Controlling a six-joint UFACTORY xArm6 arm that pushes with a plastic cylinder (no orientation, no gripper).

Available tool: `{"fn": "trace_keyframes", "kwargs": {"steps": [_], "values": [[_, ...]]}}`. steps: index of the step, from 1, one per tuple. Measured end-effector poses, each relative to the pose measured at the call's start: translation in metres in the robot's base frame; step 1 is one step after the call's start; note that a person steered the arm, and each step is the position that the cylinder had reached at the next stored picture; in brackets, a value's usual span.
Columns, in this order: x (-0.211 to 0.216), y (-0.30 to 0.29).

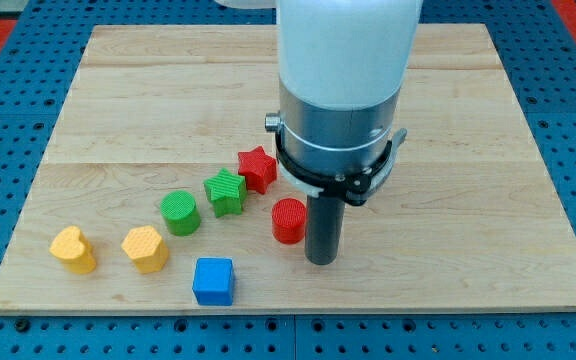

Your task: Move the red circle to the bottom of the blue triangle

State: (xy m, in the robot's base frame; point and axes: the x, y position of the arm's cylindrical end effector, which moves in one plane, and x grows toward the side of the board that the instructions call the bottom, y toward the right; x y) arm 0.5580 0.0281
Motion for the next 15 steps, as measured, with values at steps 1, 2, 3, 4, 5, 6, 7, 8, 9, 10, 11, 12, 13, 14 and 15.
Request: {"fn": "trace_keyframes", "kwargs": {"steps": [1, 2, 3, 4, 5, 6, 7, 8, 9, 10, 11, 12, 13, 14, 15], "values": [[-0.008, -0.004], [0.006, -0.006], [0.013, -0.042], [0.012, -0.072], [-0.002, -0.072], [-0.03, -0.076], [-0.042, -0.071], [-0.04, -0.049], [-0.031, -0.036], [-0.022, -0.02], [-0.042, -0.005], [-0.042, 0.011], [-0.02, -0.013], [0.005, -0.017], [0.027, -0.028]]}}
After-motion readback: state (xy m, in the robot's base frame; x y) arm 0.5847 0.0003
